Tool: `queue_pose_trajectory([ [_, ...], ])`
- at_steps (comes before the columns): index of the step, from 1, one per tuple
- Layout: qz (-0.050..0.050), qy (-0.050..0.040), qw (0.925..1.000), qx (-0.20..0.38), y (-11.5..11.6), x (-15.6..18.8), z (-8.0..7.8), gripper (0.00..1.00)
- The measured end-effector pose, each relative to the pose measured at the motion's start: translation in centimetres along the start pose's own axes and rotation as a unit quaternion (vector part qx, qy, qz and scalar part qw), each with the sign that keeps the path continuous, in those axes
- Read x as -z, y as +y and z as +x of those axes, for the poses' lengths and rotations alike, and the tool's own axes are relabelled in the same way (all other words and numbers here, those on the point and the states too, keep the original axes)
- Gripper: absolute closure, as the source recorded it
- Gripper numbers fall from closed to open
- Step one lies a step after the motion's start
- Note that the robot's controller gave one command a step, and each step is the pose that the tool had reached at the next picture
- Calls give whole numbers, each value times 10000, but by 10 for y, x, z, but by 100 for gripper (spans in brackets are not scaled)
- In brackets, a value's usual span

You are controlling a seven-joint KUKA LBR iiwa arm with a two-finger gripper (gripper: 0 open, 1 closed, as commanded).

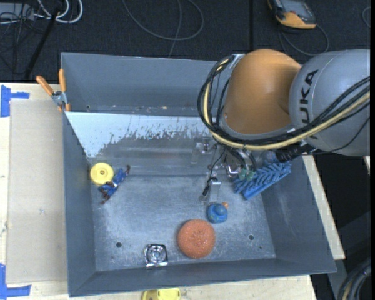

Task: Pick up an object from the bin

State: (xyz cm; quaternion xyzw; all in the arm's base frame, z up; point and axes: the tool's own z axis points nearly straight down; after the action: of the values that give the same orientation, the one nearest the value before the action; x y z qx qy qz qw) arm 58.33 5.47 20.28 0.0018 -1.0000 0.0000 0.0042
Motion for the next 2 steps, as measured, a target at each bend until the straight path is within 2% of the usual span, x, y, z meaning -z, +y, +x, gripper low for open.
queue_pose_trajectory([
  [1,-3,-39,10000,-6,0,5,-1,0],
  [2,-1,-67,9994,329,-4,-30,25,0],
])
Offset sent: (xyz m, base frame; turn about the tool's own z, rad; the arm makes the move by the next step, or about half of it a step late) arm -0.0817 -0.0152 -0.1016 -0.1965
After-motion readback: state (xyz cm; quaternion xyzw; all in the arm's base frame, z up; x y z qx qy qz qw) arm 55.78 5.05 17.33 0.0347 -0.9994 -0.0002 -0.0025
